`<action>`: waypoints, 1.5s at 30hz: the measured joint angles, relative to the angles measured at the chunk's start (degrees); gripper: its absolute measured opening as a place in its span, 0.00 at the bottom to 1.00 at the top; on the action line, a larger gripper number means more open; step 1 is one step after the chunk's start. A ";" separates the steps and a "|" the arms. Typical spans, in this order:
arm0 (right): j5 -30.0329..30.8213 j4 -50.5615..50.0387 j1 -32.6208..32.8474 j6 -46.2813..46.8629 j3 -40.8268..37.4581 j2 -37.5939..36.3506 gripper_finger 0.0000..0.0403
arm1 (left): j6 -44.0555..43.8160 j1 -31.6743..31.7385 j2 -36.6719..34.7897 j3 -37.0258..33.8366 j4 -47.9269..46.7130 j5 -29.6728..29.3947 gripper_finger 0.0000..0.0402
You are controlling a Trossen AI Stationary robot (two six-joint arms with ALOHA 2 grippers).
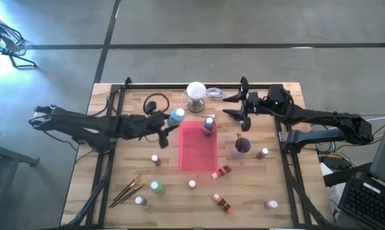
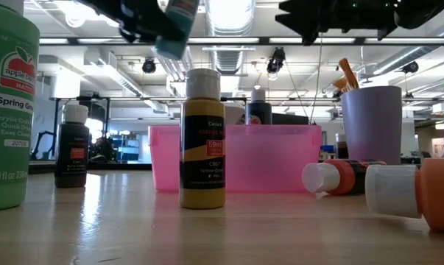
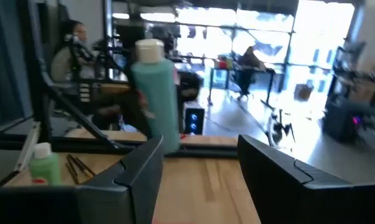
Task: Pick & Place Paint Supplies
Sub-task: Put the large blue paint bottle into the red bin
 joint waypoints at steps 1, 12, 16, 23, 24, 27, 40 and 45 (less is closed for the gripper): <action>0.02 0.57 0.78 -0.65 0.00 0.00 0.49 | 1.09 1.37 0.57 -0.30 2.26 2.19 0.46; 2.11 6.03 5.36 -3.56 1.68 4.06 0.52 | -0.41 11.84 14.00 0.46 15.50 21.78 0.46; 2.84 3.72 5.32 -2.18 4.10 7.66 0.53 | -0.28 11.88 17.77 2.02 15.56 22.46 0.46; 2.81 -8.31 5.57 -2.64 12.06 13.59 0.53 | 0.39 11.88 19.14 3.20 14.72 22.92 0.46; 2.81 -9.75 5.73 -3.18 13.27 14.42 0.53 | 0.58 11.88 19.12 3.20 14.67 22.92 0.46; 2.72 -13.64 5.87 -4.55 16.58 16.51 0.52 | 0.58 11.88 19.12 3.20 14.48 22.93 0.46; 2.56 -23.35 6.13 -5.65 24.71 21.01 0.53 | 0.08 11.90 19.22 3.20 12.41 22.95 0.46; 2.54 -23.96 6.54 -5.74 24.90 21.16 0.52 | -0.20 11.95 19.22 3.20 12.13 22.95 0.46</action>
